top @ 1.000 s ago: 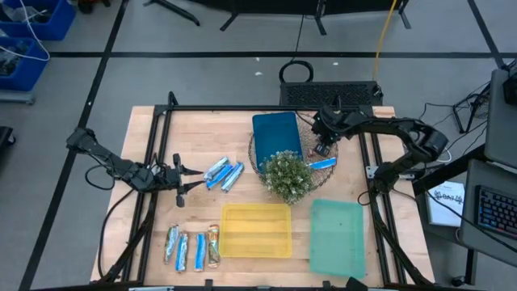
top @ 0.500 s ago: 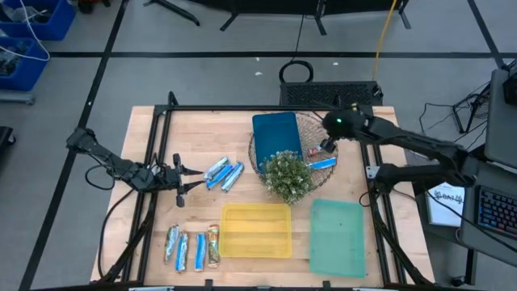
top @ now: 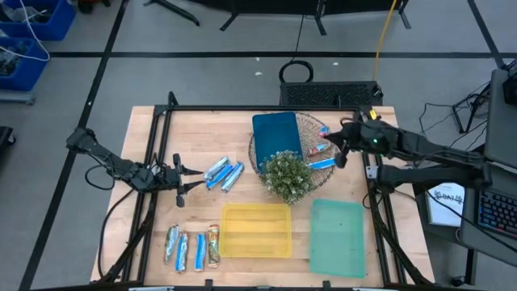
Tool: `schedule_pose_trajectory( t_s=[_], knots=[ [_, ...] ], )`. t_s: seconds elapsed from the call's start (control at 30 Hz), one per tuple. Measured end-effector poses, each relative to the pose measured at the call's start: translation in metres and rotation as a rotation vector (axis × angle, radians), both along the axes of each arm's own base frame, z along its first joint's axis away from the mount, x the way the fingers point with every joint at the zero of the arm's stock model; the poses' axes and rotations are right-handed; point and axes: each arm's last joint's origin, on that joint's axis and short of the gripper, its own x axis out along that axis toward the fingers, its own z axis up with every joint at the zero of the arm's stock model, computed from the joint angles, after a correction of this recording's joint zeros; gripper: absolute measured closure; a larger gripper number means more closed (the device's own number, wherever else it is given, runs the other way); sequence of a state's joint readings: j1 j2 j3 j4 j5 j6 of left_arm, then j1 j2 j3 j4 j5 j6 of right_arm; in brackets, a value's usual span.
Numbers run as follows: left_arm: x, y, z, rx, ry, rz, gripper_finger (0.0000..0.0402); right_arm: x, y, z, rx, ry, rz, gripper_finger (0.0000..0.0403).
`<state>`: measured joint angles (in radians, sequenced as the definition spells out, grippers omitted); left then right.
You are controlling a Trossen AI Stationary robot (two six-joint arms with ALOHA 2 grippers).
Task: Pick and place Granola Bars by type
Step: Put the green granola bar into the light green bin
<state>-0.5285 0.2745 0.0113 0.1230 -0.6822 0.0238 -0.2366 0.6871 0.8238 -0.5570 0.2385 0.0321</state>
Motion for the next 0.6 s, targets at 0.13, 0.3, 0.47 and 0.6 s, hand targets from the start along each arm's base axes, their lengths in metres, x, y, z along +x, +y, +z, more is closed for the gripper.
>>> schedule_pose_trajectory(
  t_s=[0.13,0.3,0.47,0.6],
  knots=[
    [0.0,0.0,0.0,0.0,0.0,0.0,0.0256,-0.004,0.009,0.005,-0.015,-0.043,0.061,0.0403],
    [0.0,0.0,0.0,0.0,0.0,0.0,0.0256,-0.007,0.018,0.008,-0.033,-0.06,0.151,0.0403],
    [0.0,0.0,0.0,-0.001,0.0,0.0,0.0256,-0.021,0.028,0.016,-0.064,-0.162,0.267,0.0403],
    [0.0,0.0,0.0,-0.002,0.0,0.0,0.0256,-0.037,0.032,0.012,-0.082,-0.241,0.288,0.0403]
  ],
)
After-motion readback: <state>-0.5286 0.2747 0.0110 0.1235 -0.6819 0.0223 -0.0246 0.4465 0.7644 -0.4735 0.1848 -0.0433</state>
